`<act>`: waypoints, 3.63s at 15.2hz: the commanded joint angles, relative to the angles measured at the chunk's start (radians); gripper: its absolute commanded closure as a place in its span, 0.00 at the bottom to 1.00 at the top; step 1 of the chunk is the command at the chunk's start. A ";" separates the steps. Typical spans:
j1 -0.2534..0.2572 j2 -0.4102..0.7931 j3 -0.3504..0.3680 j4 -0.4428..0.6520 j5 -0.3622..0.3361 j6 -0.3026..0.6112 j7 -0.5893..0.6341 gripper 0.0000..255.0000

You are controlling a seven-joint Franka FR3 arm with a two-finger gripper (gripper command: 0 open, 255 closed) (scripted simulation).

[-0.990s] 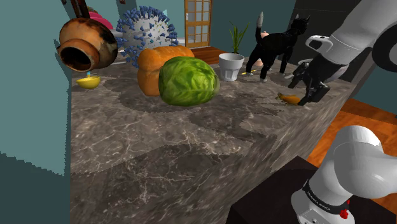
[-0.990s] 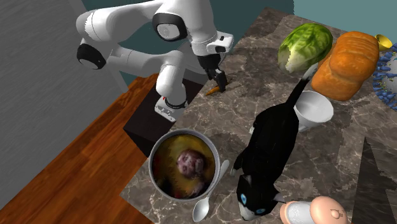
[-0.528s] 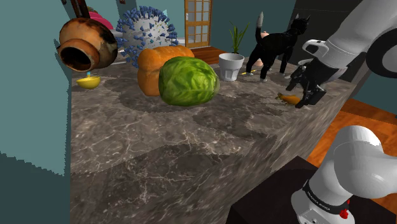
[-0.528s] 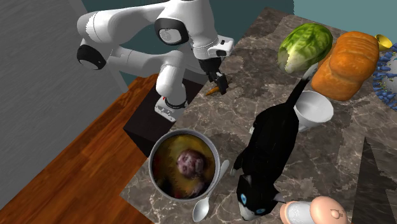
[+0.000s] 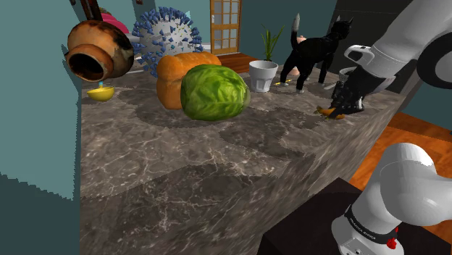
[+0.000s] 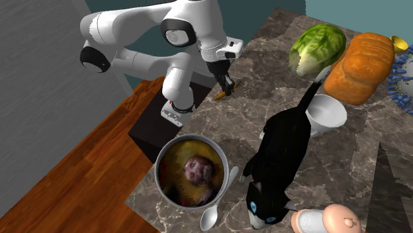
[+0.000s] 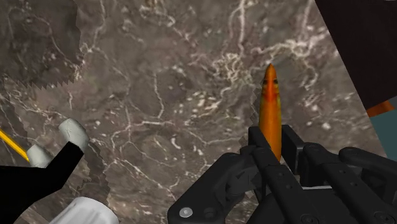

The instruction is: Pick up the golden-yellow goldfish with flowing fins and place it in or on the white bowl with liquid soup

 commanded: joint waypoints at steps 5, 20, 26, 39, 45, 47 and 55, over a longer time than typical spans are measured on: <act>0.003 0.008 0.003 0.016 0.003 -0.008 0.000 1.00; 0.032 0.137 0.044 0.264 0.045 -0.126 -0.006 1.00; 0.041 0.193 0.056 0.369 0.057 -0.176 -0.010 1.00; 0.050 0.291 0.023 0.573 0.042 -0.272 -0.064 1.00; 0.053 0.306 -0.121 0.640 -0.054 -0.285 -0.198 1.00; 0.059 0.318 -0.169 0.670 -0.084 -0.288 -0.243 1.00; 0.110 0.393 -0.367 0.837 -0.185 -0.295 -0.423 1.00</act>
